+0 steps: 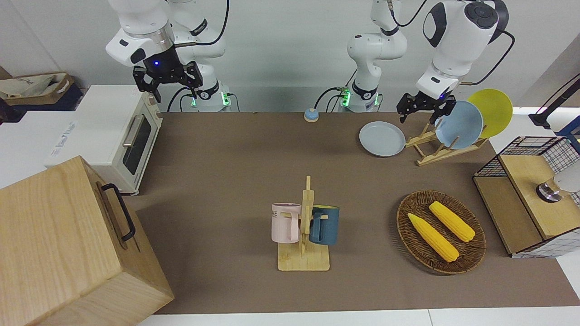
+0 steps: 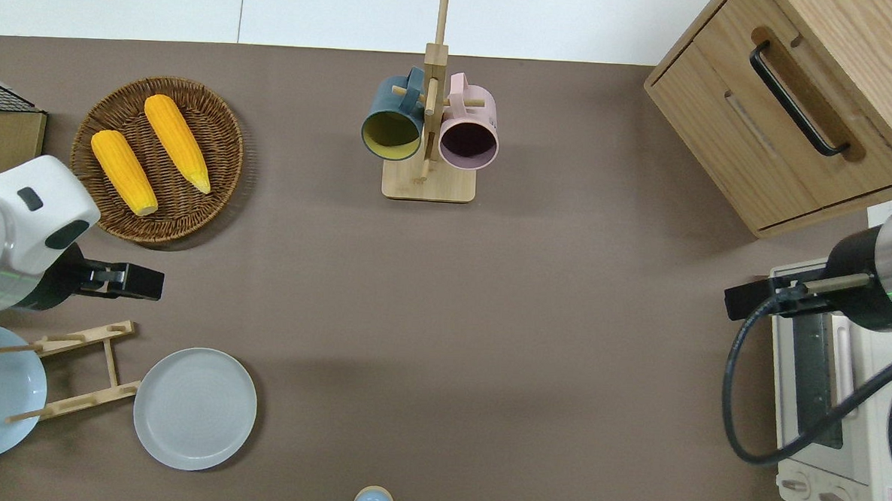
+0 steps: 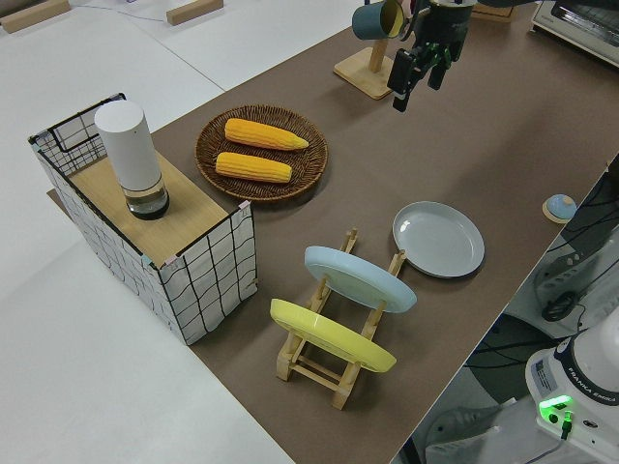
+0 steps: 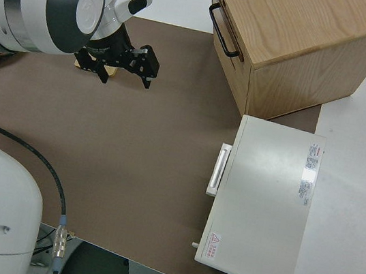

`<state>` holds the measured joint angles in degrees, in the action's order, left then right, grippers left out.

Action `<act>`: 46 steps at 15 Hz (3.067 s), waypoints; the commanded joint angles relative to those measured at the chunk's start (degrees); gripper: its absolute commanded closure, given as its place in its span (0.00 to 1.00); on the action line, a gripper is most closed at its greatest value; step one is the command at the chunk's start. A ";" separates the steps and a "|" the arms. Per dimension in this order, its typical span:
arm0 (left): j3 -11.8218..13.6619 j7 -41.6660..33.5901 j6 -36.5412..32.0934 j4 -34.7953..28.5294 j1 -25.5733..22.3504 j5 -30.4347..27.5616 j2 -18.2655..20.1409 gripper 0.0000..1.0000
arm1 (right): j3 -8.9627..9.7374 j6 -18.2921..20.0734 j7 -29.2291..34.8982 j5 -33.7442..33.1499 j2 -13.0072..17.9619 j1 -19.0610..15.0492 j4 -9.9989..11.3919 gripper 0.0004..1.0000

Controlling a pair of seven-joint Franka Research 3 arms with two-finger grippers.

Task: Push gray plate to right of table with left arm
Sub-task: 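Lower the left gripper toward the gray plate nearest the robot, then place the left gripper against the gray plate's edge nearest the rack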

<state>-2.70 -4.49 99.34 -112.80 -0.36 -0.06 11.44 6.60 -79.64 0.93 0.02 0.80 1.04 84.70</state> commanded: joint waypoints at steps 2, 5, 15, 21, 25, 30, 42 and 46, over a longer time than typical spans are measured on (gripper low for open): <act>1.38 -8.15 7.09 -13.66 -1.05 1.99 9.12 0.00 | 0.96 0.89 0.74 0.33 0.17 -1.13 -0.50 0.02; 1.47 -10.89 12.70 -20.51 -1.05 2.17 10.96 0.00 | 0.87 0.89 0.74 0.33 0.17 -1.13 -0.50 0.02; 1.47 -17.04 31.43 -33.09 -2.36 4.19 8.69 0.00 | 0.87 0.89 0.74 0.25 0.17 -1.13 -0.50 0.02; 1.47 -21.70 41.71 -38.37 -4.12 4.19 4.56 0.00 | 0.96 0.89 0.74 0.33 0.17 -1.13 -0.50 0.02; 1.47 -22.75 46.37 -39.51 -4.91 4.19 0.87 0.00 | 0.96 0.89 0.74 0.33 0.17 -1.13 -0.50 0.02; 1.47 -23.99 49.46 -41.10 -5.53 4.19 -0.89 0.01 | 0.87 0.89 0.74 0.33 0.17 -1.13 -0.50 0.02; 2.09 -23.20 48.06 -40.84 -6.32 3.40 -0.81 0.91 | 0.87 0.89 0.74 0.25 0.17 -1.13 -0.50 0.02; 2.09 -23.37 48.06 -40.84 -6.32 3.40 -0.81 0.97 | 0.96 0.89 0.74 0.33 0.17 -1.13 -0.50 0.02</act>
<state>-0.69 -27.61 146.55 -152.70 -5.78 3.16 10.60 6.60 -79.64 0.93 0.02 0.80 1.04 84.70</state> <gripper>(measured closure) 0.916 0.013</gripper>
